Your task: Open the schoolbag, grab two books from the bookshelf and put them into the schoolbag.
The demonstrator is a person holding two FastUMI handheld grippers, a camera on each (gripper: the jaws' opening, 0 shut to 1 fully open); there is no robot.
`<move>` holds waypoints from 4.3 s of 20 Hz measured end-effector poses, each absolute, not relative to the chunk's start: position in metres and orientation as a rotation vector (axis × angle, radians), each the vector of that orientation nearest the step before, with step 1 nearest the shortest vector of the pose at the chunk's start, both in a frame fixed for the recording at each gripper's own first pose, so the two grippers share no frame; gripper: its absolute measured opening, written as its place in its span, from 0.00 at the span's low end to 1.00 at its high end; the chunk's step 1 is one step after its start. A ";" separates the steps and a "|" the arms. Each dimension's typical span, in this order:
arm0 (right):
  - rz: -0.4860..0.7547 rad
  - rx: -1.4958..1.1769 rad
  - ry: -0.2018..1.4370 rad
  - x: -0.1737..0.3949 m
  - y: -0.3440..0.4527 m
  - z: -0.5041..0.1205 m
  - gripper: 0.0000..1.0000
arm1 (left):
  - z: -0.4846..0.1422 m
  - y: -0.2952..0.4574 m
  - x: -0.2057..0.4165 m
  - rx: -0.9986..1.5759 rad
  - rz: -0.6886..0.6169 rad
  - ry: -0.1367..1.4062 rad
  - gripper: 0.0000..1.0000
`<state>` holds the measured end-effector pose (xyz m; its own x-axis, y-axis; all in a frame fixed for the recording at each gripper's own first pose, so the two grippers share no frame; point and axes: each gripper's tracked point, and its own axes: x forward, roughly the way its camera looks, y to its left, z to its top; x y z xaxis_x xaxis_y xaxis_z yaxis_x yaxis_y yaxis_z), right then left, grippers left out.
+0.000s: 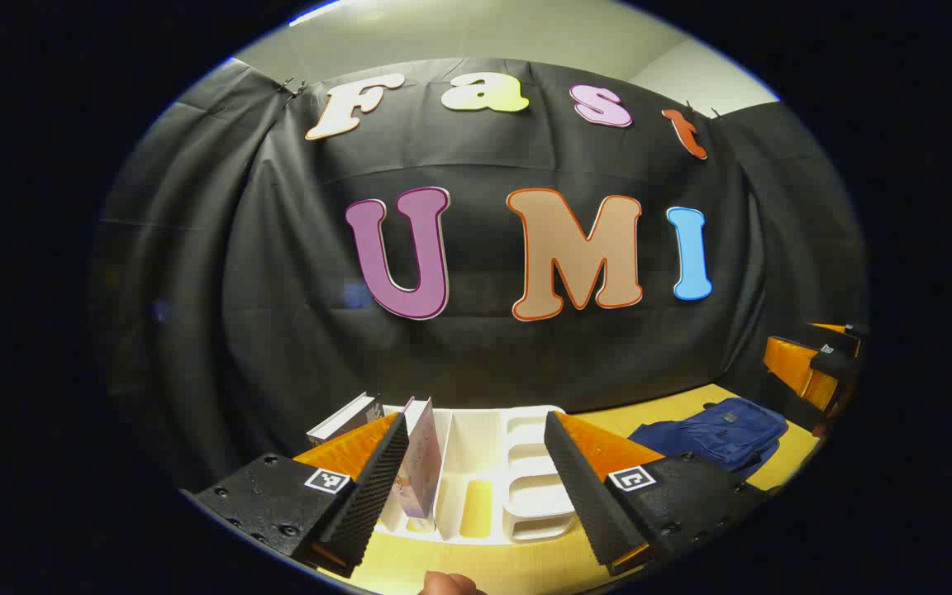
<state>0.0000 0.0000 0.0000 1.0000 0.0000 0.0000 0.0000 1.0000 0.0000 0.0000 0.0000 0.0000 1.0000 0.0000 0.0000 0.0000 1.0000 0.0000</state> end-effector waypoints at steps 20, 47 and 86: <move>-0.004 0.003 -0.001 0.004 -0.020 0.003 0.95 | 0.008 -0.003 0.003 -0.004 0.034 -0.026 0.96; 0.480 -1.293 0.215 0.039 -0.037 -0.254 0.87 | 0.010 0.005 0.004 0.085 0.056 -0.024 0.96; 0.498 -1.101 0.577 0.074 -0.027 -0.342 0.05 | 0.000 0.044 -0.011 0.067 0.175 0.029 0.96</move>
<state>0.0740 -0.0269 -0.3423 0.7507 0.0889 -0.6546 -0.6345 0.3729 -0.6770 -0.0106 0.0443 -0.0001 0.9843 0.1750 -0.0234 -0.1731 0.9825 0.0687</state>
